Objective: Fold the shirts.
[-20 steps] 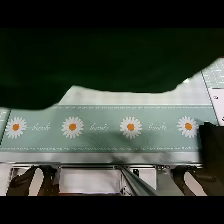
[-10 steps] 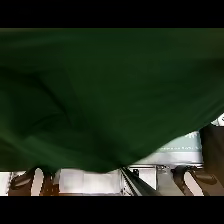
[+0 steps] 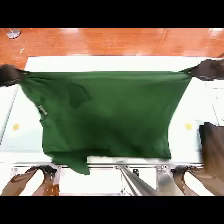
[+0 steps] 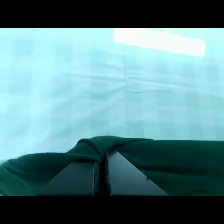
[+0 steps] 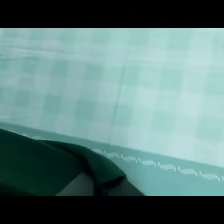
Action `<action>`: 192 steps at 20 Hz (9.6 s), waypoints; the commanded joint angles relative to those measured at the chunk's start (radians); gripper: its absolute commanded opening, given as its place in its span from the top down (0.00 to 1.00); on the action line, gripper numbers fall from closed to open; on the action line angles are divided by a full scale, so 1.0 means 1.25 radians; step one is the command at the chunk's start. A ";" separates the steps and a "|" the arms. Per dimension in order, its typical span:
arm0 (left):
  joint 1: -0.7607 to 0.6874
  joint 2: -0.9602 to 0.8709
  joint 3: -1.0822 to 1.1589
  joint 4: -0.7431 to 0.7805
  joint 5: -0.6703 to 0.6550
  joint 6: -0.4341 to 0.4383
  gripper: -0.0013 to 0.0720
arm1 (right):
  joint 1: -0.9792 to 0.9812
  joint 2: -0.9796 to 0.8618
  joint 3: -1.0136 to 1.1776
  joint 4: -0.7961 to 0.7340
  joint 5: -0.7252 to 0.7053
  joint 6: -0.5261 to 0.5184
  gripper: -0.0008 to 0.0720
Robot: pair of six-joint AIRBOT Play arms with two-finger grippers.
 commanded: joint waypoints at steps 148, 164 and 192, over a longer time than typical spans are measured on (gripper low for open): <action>-0.412 -0.122 -0.287 -0.242 0.279 -0.072 0.95 | -0.023 -0.574 0.070 0.215 0.059 -0.026 0.95; -0.804 -0.779 0.349 -0.246 0.171 -0.183 0.96 | -0.026 0.116 -0.225 0.069 0.048 0.005 0.95; -0.237 0.423 -0.535 -0.119 0.083 -0.199 0.95 | 0.584 -0.611 0.443 0.162 -0.054 0.180 0.95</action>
